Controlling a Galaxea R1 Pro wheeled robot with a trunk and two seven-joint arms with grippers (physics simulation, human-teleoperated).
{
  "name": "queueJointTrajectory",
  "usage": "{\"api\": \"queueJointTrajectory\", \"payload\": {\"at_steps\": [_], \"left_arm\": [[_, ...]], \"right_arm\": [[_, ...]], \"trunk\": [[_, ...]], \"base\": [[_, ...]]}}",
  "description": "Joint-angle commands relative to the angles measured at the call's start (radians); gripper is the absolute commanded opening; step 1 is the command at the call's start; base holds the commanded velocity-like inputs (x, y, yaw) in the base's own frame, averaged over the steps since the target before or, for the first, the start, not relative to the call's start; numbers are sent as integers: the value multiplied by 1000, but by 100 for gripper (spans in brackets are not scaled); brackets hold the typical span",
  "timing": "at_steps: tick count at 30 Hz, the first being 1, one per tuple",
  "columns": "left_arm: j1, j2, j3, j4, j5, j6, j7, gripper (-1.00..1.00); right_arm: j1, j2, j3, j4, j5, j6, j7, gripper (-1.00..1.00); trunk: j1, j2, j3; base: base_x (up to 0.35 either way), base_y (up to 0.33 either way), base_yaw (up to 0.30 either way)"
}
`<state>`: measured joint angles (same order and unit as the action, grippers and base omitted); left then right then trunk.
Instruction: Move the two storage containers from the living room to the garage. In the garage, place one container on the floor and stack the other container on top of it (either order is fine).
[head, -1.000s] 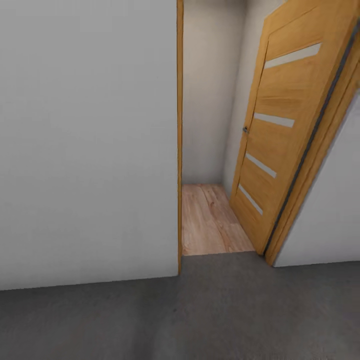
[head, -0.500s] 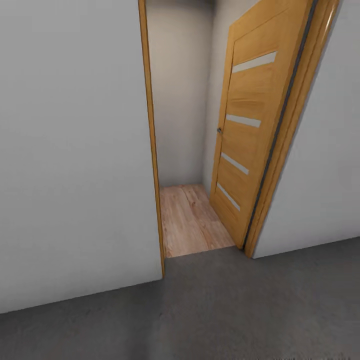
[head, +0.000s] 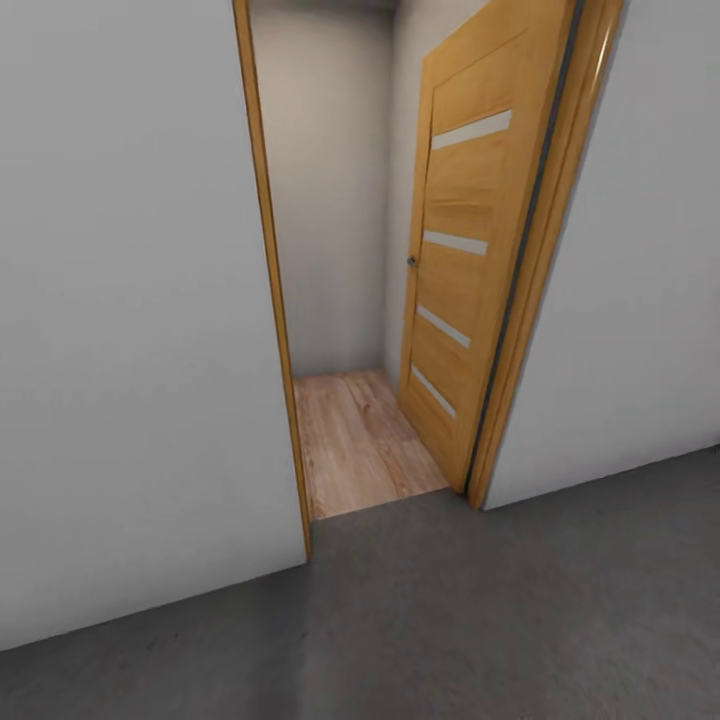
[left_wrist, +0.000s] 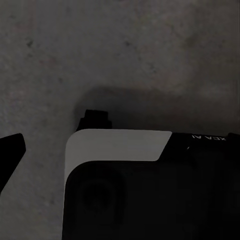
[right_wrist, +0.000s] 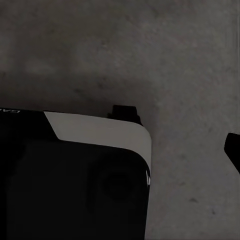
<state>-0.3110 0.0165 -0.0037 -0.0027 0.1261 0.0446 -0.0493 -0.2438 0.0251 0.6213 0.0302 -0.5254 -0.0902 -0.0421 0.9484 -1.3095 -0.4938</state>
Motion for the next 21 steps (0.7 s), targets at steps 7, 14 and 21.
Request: {"api": "queueJointTrajectory", "payload": {"at_steps": [7, 14, 21], "left_arm": [[0, 1, -1, 0, 10, 4, -4, 100], [0, 1, -1, 0, 10, 4, -4, 100], [0, 1, -1, 0, 10, 4, -4, 100]], "right_arm": [[-1, 1, 8, 4, -8, -6, -1, 100], [-1, 1, 8, 4, -8, -6, -1, 100], [-1, 1, 8, 4, -8, -6, -1, 100]], "trunk": [[0, -1, -1], [0, -1, -1], [0, -1, -1]], "base": [[0, 0, -226], [0, 0, -244], [0, 0, -245]]}}
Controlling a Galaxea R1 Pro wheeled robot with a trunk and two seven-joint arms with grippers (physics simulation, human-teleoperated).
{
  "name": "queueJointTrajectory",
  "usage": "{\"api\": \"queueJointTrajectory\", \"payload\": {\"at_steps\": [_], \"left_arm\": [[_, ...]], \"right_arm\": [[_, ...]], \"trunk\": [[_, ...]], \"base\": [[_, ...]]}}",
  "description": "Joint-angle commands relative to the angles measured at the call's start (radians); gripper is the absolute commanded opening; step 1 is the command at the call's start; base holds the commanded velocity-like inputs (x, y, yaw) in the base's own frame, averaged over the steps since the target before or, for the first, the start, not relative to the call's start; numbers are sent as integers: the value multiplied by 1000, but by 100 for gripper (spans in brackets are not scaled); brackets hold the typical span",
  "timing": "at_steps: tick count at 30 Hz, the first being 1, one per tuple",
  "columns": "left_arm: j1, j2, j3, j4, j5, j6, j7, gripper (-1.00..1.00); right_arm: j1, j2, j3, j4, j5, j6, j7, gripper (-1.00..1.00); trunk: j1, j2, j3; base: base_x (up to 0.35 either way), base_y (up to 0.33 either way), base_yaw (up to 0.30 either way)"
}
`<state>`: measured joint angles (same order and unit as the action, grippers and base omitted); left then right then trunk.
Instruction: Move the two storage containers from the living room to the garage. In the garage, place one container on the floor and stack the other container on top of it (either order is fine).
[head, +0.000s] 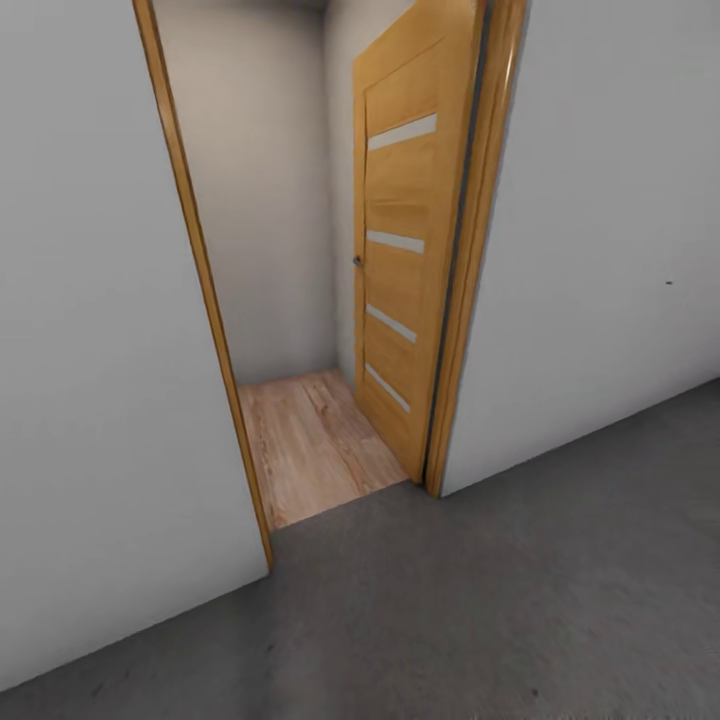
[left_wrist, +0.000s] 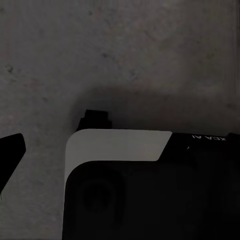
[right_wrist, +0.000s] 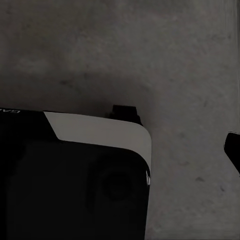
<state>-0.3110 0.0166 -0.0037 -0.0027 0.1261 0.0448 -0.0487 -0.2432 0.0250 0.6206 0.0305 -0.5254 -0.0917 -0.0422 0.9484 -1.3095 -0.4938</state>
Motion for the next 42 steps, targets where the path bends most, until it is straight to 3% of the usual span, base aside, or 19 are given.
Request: {"api": "queueJointTrajectory", "payload": {"at_steps": [1, 15, 42], "left_arm": [[0, 0, -1, 0, 10, 4, -5, 100], [0, 1, -1, 0, 9, 3, -4, 100], [0, 2, -2, 0, -2, 1, -5, 100]], "right_arm": [[-2, 1, 8, 3, -8, -5, -1, 100], [-1, 1, 8, 3, -9, -5, -1, 100], [-2, -10, 10, 3, -7, 4, -9, 100]], "trunk": [[0, -1, -1], [0, -1, -1], [0, -1, -1]], "base": [[0, 0, -245], [17, 0, -231], [310, 0, -7]]}}
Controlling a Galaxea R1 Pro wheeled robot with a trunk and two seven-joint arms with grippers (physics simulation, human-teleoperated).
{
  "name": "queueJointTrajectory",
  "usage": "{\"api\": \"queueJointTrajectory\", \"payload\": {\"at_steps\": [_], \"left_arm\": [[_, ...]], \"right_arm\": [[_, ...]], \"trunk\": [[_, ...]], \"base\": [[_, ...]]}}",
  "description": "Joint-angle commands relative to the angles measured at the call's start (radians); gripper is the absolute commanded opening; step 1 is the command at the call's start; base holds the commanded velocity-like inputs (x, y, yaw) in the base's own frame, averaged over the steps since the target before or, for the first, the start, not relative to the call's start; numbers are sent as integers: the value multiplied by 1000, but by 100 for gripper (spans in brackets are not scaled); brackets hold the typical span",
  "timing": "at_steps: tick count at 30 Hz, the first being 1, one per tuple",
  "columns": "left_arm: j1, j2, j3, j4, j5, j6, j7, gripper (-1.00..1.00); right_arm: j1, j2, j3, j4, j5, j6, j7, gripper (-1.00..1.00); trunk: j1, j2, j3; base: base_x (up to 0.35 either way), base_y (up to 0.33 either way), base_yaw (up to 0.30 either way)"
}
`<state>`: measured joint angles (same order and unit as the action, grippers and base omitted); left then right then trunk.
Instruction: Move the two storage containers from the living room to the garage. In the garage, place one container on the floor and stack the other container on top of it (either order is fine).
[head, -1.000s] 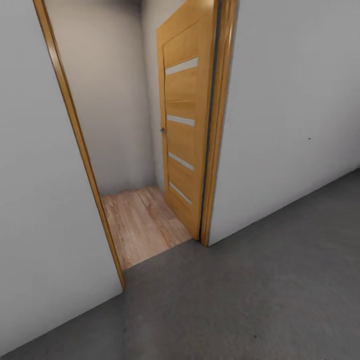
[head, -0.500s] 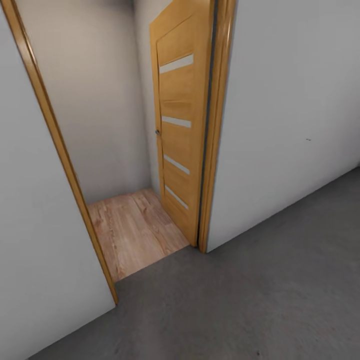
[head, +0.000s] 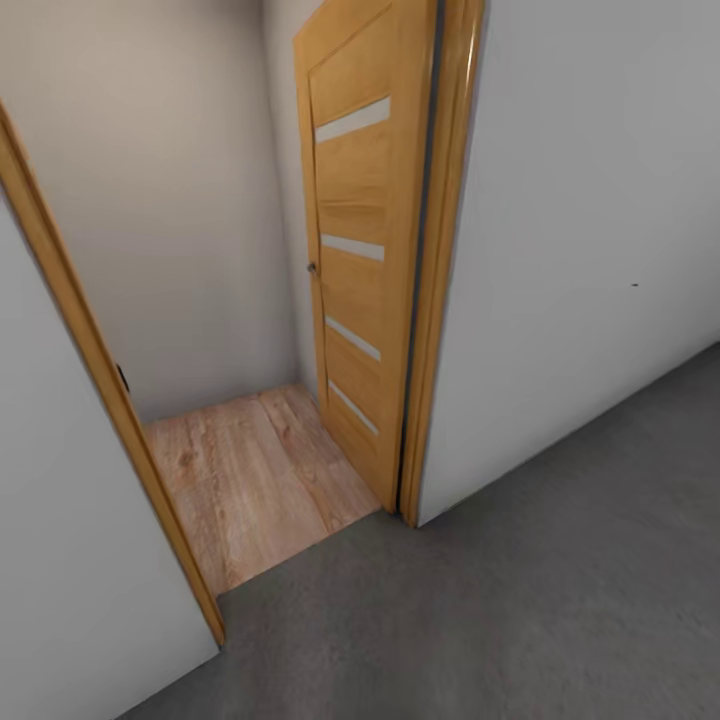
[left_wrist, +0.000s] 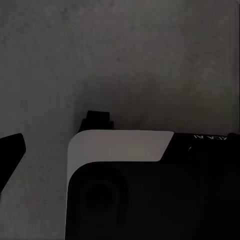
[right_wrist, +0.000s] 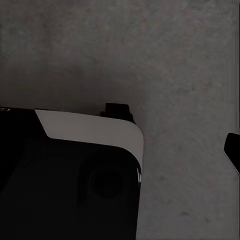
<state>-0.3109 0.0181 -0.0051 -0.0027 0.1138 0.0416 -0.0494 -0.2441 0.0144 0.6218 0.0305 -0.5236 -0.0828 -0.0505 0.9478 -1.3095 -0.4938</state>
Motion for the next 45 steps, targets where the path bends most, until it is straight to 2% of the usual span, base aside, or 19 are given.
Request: {"api": "queueJointTrajectory", "payload": {"at_steps": [1, 15, 45], "left_arm": [[-1, 0, -1, 0, 10, 4, -4, 100], [-1, -1, -1, 0, 10, 4, -4, 100], [-1, 0, -1, 0, 12, 4, -4, 100]], "right_arm": [[-1, 1, 8, 3, -9, -6, -1, 100], [-1, 1, 8, 3, -9, -5, -2, 100], [0, 0, 9, 3, -4, -5, -5, 100]], "trunk": [[1, 0, -1], [1, 0, -1], [1, 0, -1]], "base": [[320, 0, 0], [320, 0, -163], [316, 0, -3]]}}
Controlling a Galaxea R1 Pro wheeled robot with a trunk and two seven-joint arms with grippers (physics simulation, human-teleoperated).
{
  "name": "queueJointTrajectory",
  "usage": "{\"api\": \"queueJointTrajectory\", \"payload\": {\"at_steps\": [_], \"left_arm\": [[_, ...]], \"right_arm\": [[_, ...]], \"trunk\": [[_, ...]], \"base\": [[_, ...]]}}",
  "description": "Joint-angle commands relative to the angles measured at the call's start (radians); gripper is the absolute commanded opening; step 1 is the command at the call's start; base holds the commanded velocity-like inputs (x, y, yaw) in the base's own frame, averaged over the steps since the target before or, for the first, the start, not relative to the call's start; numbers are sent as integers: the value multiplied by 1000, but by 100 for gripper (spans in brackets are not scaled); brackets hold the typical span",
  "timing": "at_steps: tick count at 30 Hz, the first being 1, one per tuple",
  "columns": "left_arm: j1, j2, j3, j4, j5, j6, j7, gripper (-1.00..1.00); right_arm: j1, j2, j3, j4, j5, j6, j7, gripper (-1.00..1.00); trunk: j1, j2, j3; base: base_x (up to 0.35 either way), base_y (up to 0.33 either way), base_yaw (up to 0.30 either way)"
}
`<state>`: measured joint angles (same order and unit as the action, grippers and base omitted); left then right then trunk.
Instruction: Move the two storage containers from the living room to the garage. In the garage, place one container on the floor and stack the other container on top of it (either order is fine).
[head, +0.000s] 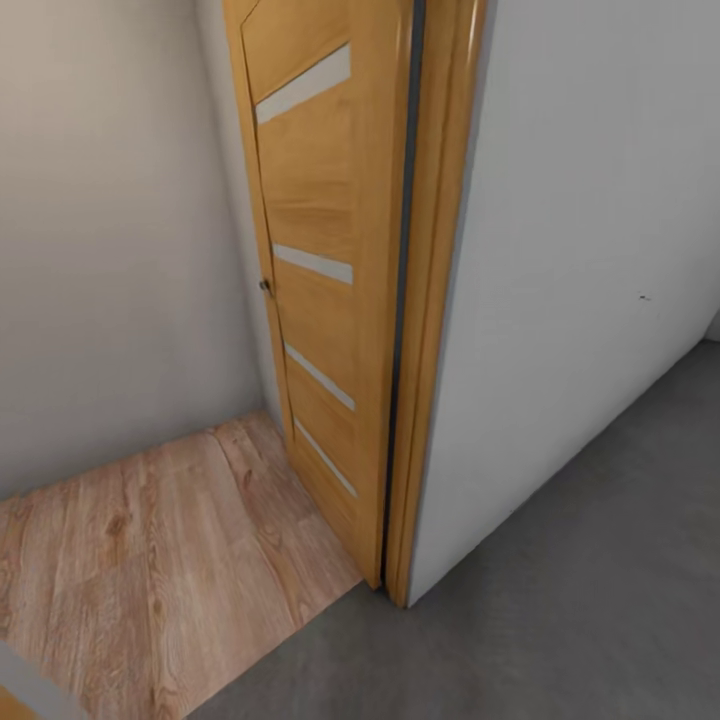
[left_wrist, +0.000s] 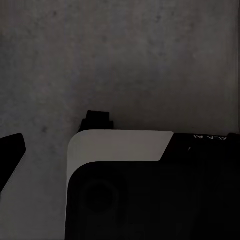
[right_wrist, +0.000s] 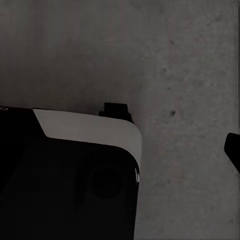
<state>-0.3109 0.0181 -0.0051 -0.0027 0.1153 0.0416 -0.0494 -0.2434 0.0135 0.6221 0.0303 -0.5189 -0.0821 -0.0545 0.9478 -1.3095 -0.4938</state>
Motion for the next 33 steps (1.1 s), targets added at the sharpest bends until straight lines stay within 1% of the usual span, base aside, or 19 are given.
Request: {"api": "queueJointTrajectory", "payload": {"at_steps": [1, 10, 15, 20, 33], "left_arm": [[-1, 0, -1, 0, 10, 4, -4, 100], [-1, 0, -1, 0, 11, 4, -4, 100], [-1, 0, -1, 0, 11, 4, -4, 100], [-1, 0, -1, 0, 12, 4, -4, 100], [-1, -1, -1, 0, 13, 4, -3, 100]], "right_arm": [[-1, 1, 8, 3, -9, -5, -1, 100], [-1, 1, 8, 3, -9, -4, -1, 100], [-1, 1, 8, 3, -9, -4, -1, 100], [-1, 0, 8, 3, -9, -5, -1, 100], [-1, 0, 8, 3, -9, -5, -1, 100]], "trunk": [[1, 0, -1], [1, 0, -1], [1, 0, -1], [1, 0, -1], [1, 0, -5]], "base": [[298, 0, 0], [272, 0, 0], [126, 0, 34], [21, 0, 204], [5, 0, 264]]}}
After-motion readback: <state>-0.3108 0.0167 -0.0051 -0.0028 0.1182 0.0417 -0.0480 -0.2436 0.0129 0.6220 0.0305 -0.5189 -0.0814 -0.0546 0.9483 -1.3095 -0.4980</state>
